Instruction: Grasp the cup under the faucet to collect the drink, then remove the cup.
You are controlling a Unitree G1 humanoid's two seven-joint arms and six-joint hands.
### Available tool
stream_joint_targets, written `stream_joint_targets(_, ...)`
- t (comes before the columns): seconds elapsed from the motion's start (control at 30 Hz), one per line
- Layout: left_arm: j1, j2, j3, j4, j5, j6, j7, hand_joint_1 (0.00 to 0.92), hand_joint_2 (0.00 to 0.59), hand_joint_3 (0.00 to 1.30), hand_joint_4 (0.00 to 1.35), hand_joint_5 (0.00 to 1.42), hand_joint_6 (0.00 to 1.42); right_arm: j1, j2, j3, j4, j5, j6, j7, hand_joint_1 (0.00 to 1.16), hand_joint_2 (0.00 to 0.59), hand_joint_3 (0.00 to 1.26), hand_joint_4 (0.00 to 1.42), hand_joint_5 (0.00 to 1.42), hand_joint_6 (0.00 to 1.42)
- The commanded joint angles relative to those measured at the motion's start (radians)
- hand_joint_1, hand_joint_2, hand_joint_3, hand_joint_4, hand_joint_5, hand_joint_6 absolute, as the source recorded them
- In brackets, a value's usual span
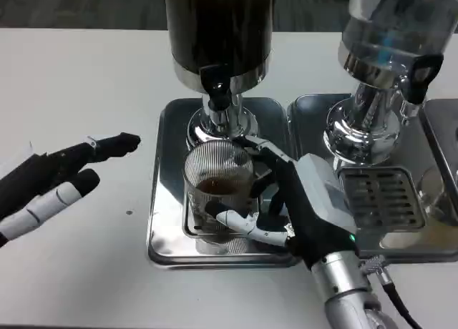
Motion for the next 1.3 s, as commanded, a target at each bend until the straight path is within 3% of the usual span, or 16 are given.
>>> stream_joint_targets(0.03,-0.006,0.014,-0.012,0.007,0.013,-0.011,0.003,0.000,0.195,0.20,0.15,0.12,0.09,0.013,0.000,-0.025,-0.058,-0.008,-0.009,-0.033,0.68,0.215,0.43,0.51,0.68,1.01)
stream_joint_targets(0.93,-0.045,0.013,-0.047,0.043,0.016,-0.027,-0.007,0.000,0.193,0.20,0.14,0.12,0.09,0.110,-0.018,-0.090,-0.194,-0.022,0.011,-0.014,0.69,0.225,0.45,0.53,0.71,1.02)
stream_joint_targets(1.3,-0.047,0.000,-0.074,0.048,0.015,-0.042,-0.007,0.000,0.193,0.20,0.14,0.12,0.09,0.178,-0.024,-0.119,-0.287,0.006,0.019,0.010,0.69,0.227,0.46,0.54,0.73,1.04)
